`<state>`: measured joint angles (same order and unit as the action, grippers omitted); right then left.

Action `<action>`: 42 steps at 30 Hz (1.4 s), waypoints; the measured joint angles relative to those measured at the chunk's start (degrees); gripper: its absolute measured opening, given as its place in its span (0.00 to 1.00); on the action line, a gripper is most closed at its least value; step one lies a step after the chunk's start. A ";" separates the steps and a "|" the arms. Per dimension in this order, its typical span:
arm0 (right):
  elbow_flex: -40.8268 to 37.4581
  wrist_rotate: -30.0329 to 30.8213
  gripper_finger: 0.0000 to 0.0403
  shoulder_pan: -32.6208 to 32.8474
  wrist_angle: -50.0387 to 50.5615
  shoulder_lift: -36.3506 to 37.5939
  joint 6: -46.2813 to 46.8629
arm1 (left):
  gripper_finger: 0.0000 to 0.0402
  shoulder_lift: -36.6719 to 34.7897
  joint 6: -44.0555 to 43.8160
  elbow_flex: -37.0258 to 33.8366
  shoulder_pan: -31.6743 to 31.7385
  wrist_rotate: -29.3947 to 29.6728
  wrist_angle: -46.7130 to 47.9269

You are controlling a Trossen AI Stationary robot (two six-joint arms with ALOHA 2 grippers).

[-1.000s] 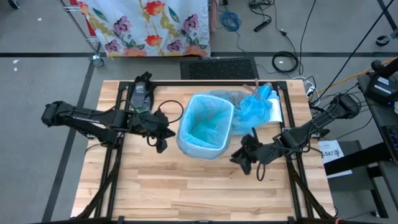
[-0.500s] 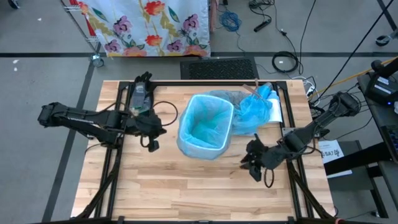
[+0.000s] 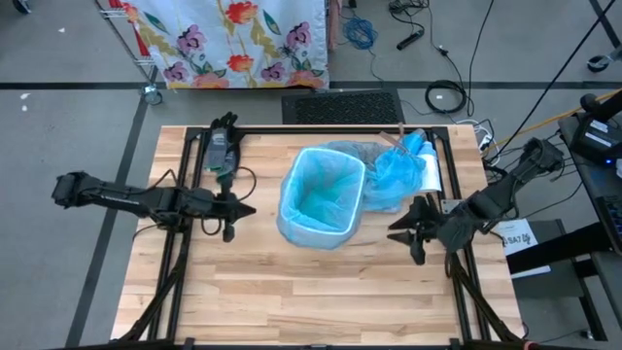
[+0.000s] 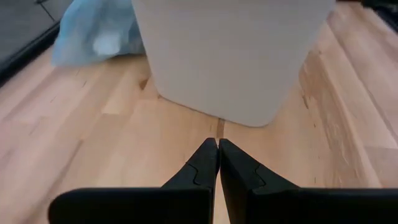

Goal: Place trash/remove bag and relplace
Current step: Return to Home Position

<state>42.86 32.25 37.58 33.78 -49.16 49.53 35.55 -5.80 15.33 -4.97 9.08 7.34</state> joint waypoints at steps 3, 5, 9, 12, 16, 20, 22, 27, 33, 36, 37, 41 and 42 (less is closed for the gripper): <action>-4.87 0.10 0.29 -1.34 -4.62 5.03 -2.69 | 0.05 -2.59 -2.59 -4.51 0.56 -0.39 -0.90; -8.99 0.07 0.29 -2.14 -9.67 8.70 -6.22 | 0.05 -3.53 -2.86 -6.20 0.71 -0.48 -0.61; -17.07 -0.74 0.29 -4.64 -17.41 15.57 -10.40 | 0.05 -5.82 -2.80 -8.06 0.87 -0.49 -3.03; -21.80 -1.03 0.29 -6.40 -19.76 20.49 -10.38 | 0.05 -7.61 -2.84 -9.23 0.87 -0.46 -2.28; -25.00 -1.03 0.29 -8.01 -20.33 26.82 -12.11 | 0.05 -9.44 -2.85 -10.44 0.87 -0.46 -1.90; -26.83 -1.04 0.29 -9.42 -20.27 33.09 -14.98 | 0.05 -10.90 -3.12 -12.58 0.87 -0.52 -2.66; -27.55 -1.18 0.29 -10.05 -20.22 36.24 -16.31 | 0.05 -11.25 -3.28 -12.71 0.89 -1.54 -3.19; -29.91 -2.56 0.29 -11.34 -20.29 42.93 -19.49 | 0.05 -12.36 -2.66 -12.72 0.87 -4.85 -2.74; -34.54 -2.34 0.29 -11.39 -22.60 49.12 -22.13 | 0.05 -13.55 -2.72 -12.74 0.88 -8.55 -2.44; -36.93 -3.87 0.29 -11.39 -27.32 49.12 -24.29 | 0.05 -14.51 -2.88 -12.76 0.88 -8.89 -2.50; -37.66 -4.28 0.29 -11.38 -29.08 49.13 -24.88 | 0.05 -14.83 -2.95 -12.76 0.87 -8.94 -2.44; -39.00 -5.69 0.29 -11.36 -34.89 49.13 -29.34 | 0.05 -15.76 -3.33 -12.76 0.87 -9.78 -2.36; -39.02 -5.73 0.29 -11.36 -35.59 49.13 -30.75 | 0.05 -15.85 -3.34 -12.76 0.87 -10.28 -2.37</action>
<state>3.84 26.52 26.22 -1.81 -0.03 18.78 19.70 -9.15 2.57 -4.10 -1.20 4.97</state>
